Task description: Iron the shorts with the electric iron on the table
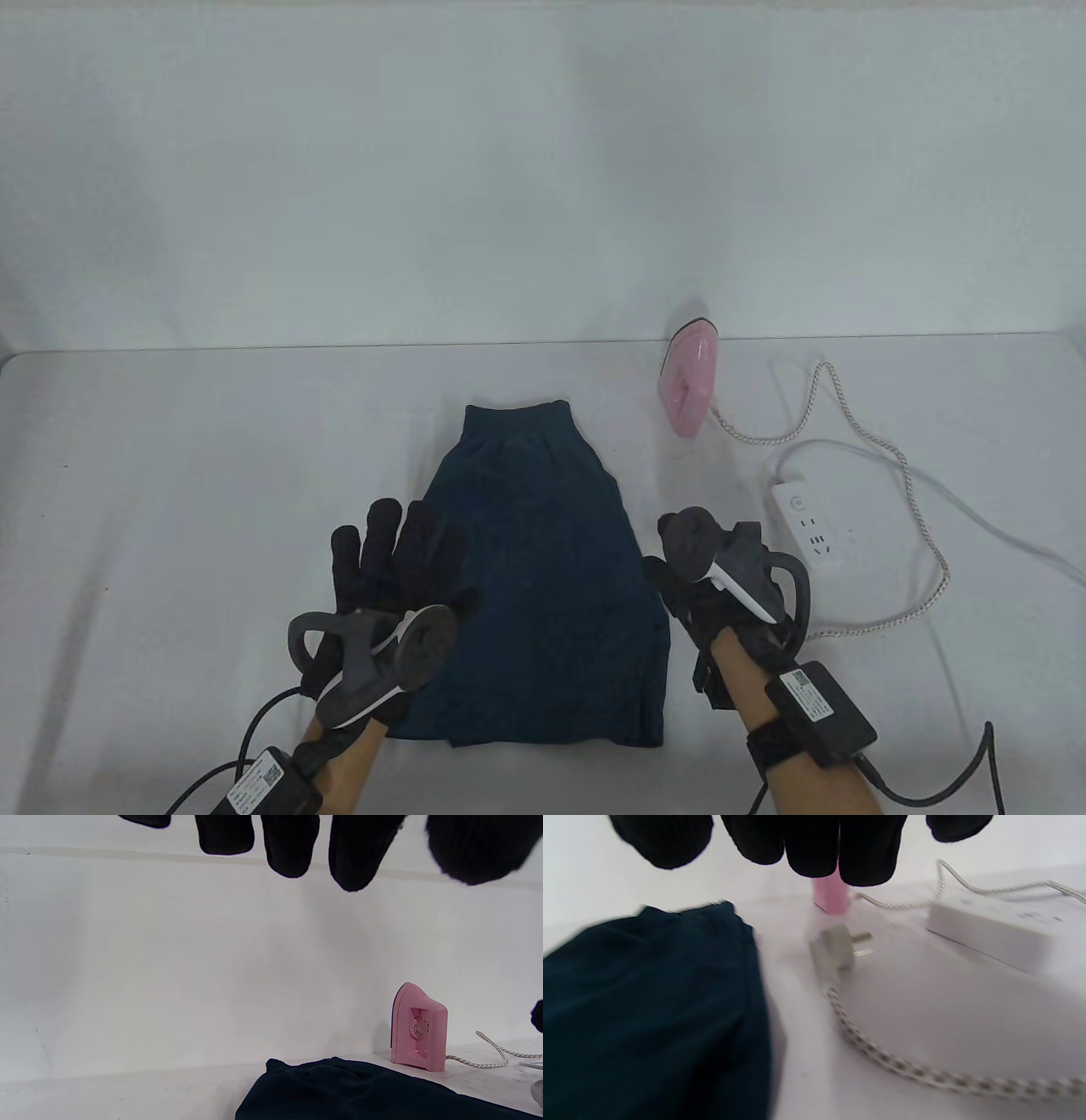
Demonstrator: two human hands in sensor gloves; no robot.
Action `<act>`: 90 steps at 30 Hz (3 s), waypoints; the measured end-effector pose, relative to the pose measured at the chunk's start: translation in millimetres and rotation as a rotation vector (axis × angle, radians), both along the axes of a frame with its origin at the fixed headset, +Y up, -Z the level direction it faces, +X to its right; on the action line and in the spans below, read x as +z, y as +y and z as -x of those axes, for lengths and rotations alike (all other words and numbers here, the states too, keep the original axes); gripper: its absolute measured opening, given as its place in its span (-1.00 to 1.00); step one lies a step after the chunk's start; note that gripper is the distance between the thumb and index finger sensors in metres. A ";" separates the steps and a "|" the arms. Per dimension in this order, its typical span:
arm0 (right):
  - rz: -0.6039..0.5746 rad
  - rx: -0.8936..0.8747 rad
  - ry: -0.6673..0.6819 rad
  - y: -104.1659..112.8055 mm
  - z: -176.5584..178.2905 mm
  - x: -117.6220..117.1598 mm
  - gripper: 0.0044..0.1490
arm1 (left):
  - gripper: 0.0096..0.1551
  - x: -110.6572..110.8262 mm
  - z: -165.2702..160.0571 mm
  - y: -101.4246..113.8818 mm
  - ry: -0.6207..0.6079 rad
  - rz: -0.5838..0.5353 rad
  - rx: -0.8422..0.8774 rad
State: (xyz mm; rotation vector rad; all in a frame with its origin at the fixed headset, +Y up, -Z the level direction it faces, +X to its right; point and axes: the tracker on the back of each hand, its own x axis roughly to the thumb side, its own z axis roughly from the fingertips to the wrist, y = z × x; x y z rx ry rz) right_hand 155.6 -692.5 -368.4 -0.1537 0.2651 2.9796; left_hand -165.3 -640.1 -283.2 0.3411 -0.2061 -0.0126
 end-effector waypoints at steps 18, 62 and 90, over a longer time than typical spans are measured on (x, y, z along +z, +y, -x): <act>0.259 0.269 -0.256 -50.9 -5.2 -67.9 0.12 | -0.19 -7.2 8.5 -2.3 0.009 0.044 0.049; -0.006 -0.023 -0.209 18.1 -116.5 -35.9 -0.11 | -0.21 -15.2 8.0 -11.8 0.057 0.069 0.019; 0.144 0.036 -0.361 -16.8 -163.1 -35.4 -0.13 | -0.21 -16.7 17.0 -12.4 0.094 0.070 0.045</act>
